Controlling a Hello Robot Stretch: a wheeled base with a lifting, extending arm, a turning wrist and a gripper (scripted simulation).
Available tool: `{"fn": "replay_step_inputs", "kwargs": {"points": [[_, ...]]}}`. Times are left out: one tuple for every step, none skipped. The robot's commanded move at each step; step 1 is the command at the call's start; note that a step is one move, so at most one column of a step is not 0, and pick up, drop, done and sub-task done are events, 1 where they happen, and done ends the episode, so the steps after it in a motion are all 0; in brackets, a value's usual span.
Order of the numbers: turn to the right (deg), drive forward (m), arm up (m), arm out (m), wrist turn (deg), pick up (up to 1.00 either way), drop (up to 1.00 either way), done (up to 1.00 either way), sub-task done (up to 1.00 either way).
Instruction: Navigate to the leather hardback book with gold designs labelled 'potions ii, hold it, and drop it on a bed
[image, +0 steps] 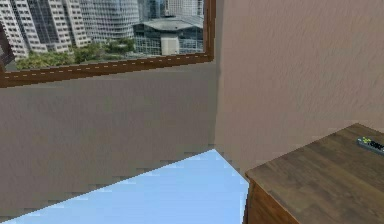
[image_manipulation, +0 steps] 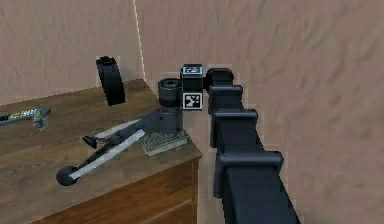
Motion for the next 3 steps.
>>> {"fn": "replay_step_inputs", "kwargs": {"points": [[0.0, 0.0, 0.0, 0.0, 45.0, 0.0, 0.0, 0.0, 0.0], [0.0, 0.0, 0.0, 0.0, 9.0, 0.0, 0.0, 0.0, 0.0], [0.0, 0.0, -0.12, 0.0, 0.0, 0.0, 0.0, 0.0, 0.0]]}}
